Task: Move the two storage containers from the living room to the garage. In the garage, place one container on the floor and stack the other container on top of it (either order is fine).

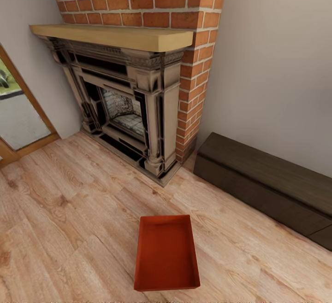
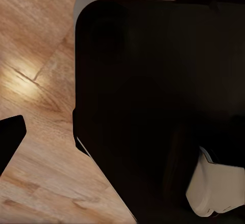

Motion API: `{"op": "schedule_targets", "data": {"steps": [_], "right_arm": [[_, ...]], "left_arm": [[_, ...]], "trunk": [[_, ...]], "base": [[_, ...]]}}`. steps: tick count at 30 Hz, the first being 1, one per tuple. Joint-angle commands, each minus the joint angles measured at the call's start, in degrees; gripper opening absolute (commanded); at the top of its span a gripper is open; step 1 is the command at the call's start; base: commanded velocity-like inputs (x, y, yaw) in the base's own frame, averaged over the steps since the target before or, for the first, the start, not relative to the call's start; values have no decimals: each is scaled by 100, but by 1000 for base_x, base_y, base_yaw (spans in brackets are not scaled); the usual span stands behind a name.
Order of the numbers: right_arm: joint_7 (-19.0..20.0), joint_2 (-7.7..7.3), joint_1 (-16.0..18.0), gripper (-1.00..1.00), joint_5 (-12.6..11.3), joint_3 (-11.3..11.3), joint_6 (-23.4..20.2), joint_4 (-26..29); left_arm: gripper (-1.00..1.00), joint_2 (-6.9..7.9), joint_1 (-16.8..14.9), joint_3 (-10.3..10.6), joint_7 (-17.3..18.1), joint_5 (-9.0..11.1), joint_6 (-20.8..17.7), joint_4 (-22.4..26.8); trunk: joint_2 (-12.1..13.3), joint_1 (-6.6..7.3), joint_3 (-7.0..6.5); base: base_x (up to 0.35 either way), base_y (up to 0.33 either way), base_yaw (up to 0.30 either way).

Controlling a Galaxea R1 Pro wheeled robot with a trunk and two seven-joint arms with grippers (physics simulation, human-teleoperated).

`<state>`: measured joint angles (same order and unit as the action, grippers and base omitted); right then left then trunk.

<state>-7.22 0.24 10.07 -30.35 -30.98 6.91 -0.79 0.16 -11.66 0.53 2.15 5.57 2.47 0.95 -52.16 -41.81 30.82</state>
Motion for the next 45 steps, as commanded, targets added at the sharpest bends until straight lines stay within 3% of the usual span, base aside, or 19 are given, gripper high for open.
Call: {"op": "schedule_targets", "data": {"steps": [1, 45], "right_arm": [[-8, 3, 3, 100, -50, -48, 21, -8], [-8, 3, 3, 100, -50, -39, 21, -8]], "left_arm": [[100, 1, -3, 9, 22, 58, 17, -7], [100, 1, -3, 10, 22, 58, 17, -7]], "trunk": [[-3, 0, 14], [-3, 0, 419]], "base": [[0, 0, 0], [0, 0, 0]]}}
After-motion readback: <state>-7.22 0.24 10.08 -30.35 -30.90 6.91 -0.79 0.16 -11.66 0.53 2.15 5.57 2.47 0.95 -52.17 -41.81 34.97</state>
